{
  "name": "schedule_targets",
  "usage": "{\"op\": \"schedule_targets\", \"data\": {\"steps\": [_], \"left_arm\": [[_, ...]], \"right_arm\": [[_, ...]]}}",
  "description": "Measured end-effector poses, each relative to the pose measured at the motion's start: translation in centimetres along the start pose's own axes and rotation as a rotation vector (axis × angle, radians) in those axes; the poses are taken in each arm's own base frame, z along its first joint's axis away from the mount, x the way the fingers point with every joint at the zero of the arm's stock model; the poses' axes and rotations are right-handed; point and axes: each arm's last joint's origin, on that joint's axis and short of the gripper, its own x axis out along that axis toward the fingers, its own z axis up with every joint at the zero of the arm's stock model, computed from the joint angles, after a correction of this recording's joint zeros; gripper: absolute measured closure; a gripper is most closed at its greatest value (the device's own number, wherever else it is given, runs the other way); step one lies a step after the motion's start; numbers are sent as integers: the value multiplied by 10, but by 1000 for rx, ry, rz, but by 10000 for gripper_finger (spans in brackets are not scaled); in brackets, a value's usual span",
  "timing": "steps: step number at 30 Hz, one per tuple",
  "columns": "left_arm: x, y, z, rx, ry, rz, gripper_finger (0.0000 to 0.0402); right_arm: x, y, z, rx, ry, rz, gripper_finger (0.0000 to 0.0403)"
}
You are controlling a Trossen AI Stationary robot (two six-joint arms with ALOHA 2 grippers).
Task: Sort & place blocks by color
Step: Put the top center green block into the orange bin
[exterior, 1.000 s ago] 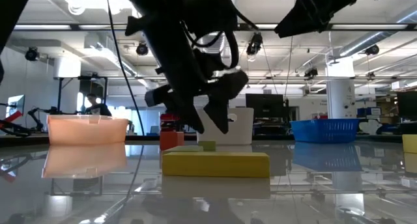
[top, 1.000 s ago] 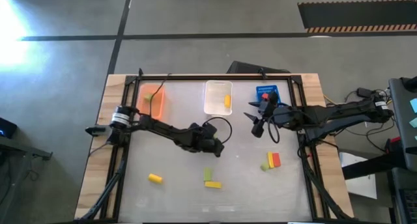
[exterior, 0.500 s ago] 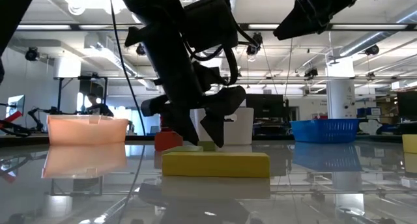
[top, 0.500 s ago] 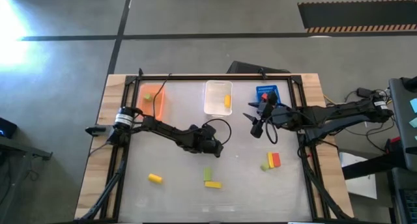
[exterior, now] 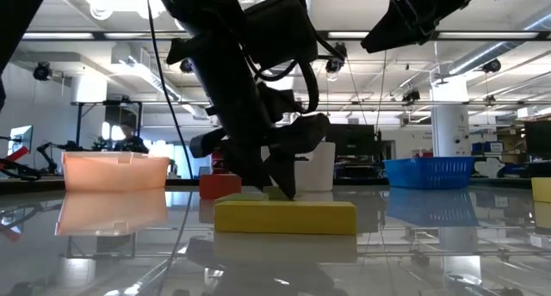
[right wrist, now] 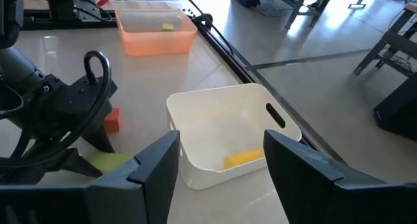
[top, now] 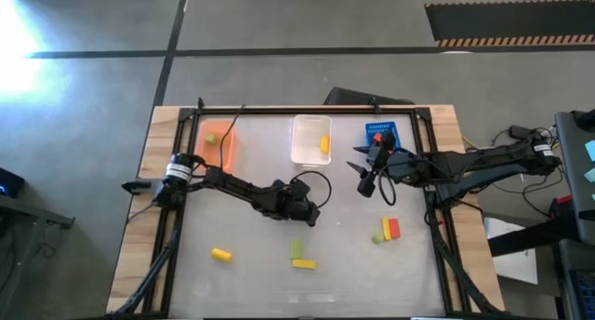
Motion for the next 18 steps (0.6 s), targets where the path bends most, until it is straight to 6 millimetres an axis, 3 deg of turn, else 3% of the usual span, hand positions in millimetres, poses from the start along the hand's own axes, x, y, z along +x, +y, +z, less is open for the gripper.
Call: {"op": "schedule_targets", "data": {"steps": [5,12,18], "left_arm": [[-12,-1,6,29,35,-53,287],[-71,1,30,98,-24,-181,287],[-125,43,53,172,-64,-27,287]], "right_arm": [[0,0,0,0,0,0,190],[0,0,0,12,0,0,190],[0,0,0,16,2,0,190]]}}
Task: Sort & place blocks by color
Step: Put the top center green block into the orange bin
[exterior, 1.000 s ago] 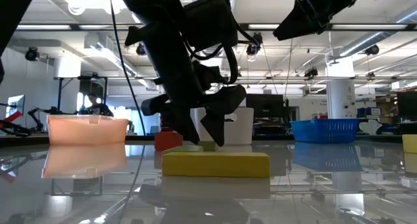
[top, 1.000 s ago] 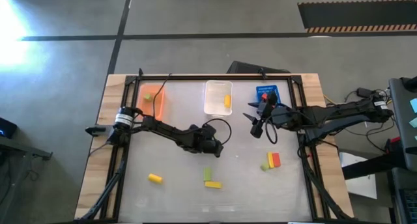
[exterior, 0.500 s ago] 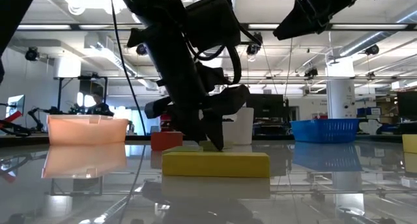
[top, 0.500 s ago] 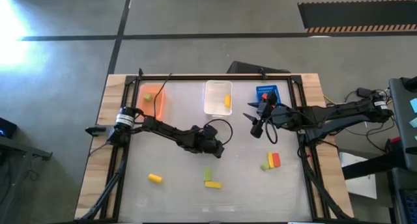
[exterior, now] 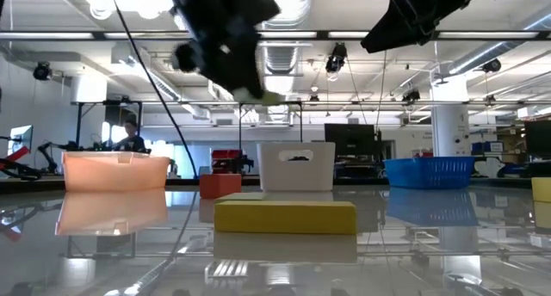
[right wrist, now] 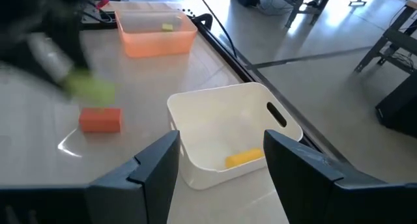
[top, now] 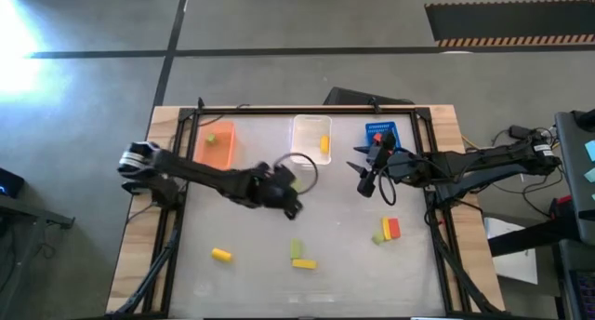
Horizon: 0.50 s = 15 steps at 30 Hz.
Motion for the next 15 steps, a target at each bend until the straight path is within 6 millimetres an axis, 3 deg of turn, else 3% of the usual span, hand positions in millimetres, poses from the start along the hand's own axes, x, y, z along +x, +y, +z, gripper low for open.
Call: {"op": "schedule_targets", "data": {"steps": [7,11,15], "left_arm": [[-26,61,10,-24,-21,290,287],[-17,98,6,-94,5,389,287],[1,141,-11,-202,59,536,287]], "right_arm": [[0,0,0,2,-1,0,190],[0,0,0,2,-1,0,190],[0,0,0,2,-1,0,190]]}}
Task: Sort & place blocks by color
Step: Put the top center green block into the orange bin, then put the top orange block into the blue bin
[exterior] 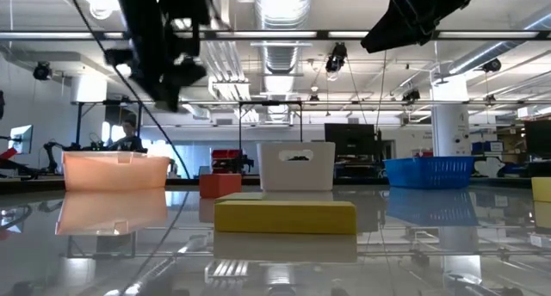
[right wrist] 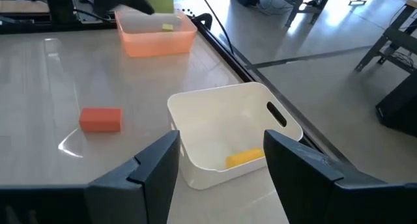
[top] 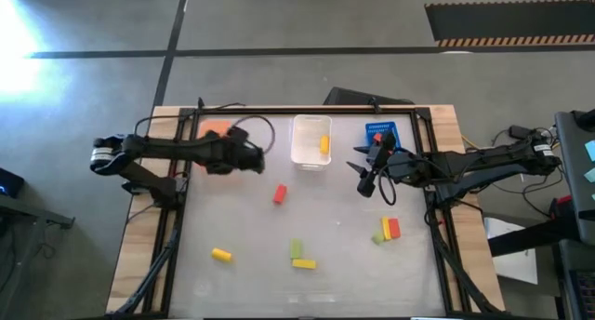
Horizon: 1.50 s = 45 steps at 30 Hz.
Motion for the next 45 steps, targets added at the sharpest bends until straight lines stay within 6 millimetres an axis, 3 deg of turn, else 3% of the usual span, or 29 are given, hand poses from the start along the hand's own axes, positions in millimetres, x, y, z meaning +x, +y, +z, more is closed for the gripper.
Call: {"op": "schedule_targets", "data": {"steps": [7,11,16,22,33,40,45], "left_arm": [[53,38,-18,-109,105,158,287],[71,52,-26,-136,151,230,287],[78,56,-30,-126,172,249,280],[78,55,-29,-123,160,249,233],[75,52,-31,-113,152,229,225],[41,31,-37,-36,89,51,224],[6,-1,-48,3,-35,-189,224]], "right_arm": [[0,0,0,-1,0,0,190],[0,0,0,0,0,0,190],[0,0,0,0,0,0,190],[0,0,0,0,0,0,190],[0,0,0,9,1,0,190],[1,0,-5,43,17,2,190],[6,4,-24,93,63,22,190]]}}
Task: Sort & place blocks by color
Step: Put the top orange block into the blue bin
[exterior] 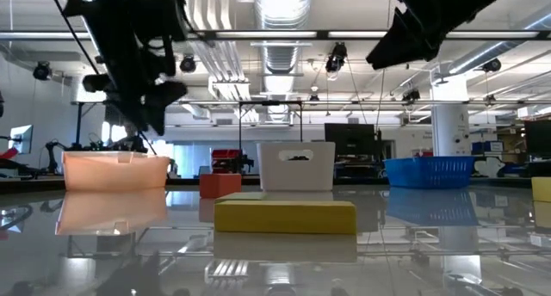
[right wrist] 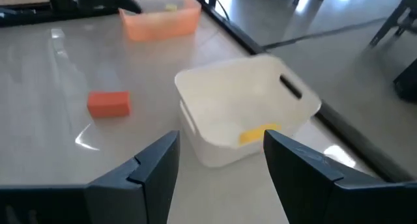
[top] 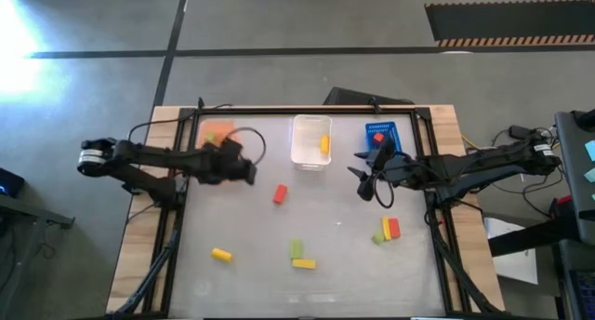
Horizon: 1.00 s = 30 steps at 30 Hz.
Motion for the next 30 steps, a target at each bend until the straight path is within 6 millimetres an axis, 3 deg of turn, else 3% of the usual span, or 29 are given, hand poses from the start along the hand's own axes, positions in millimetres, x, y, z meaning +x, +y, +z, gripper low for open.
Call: {"op": "schedule_targets", "data": {"steps": [6,11,16,23,30], "left_arm": [[-26,-41,-18,3,-94,-265,224],[-31,-66,-26,-38,-138,-394,224],[-27,-86,-28,-74,-108,-391,224],[-24,-128,-19,-66,-61,-357,224],[-21,-142,-12,-22,-28,-294,224]], "right_arm": [[6,5,-19,50,-22,28,190],[5,11,-24,49,-55,64,190],[3,15,-22,41,-89,89,190],[2,16,-22,31,-93,93,190],[2,16,-22,18,-90,92,190]]}}
